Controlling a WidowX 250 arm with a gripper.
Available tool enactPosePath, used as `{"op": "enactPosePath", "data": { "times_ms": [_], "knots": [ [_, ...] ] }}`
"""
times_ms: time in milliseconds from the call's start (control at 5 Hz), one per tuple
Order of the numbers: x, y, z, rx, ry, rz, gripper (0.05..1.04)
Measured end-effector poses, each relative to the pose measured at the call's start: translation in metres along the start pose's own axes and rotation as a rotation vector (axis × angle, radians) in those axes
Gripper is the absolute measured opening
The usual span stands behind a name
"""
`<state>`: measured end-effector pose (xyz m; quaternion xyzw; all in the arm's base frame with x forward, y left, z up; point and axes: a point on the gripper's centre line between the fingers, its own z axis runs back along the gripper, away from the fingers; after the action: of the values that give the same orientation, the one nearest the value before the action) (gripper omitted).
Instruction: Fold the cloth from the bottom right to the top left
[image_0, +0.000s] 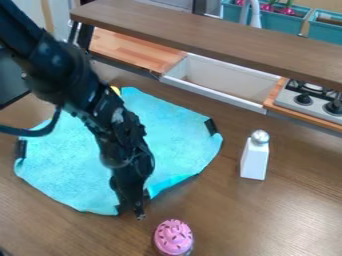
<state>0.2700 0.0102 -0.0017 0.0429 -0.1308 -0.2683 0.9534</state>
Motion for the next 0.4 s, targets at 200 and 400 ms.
{"op": "enactPosePath", "data": {
  "times_ms": [200,400],
  "knots": [
    [0.005,0.011,0.020,0.024,-0.019,0.040,0.049],
    [0.017,0.033,0.042,0.030,-0.018,0.103,0.049]
  ]
}}
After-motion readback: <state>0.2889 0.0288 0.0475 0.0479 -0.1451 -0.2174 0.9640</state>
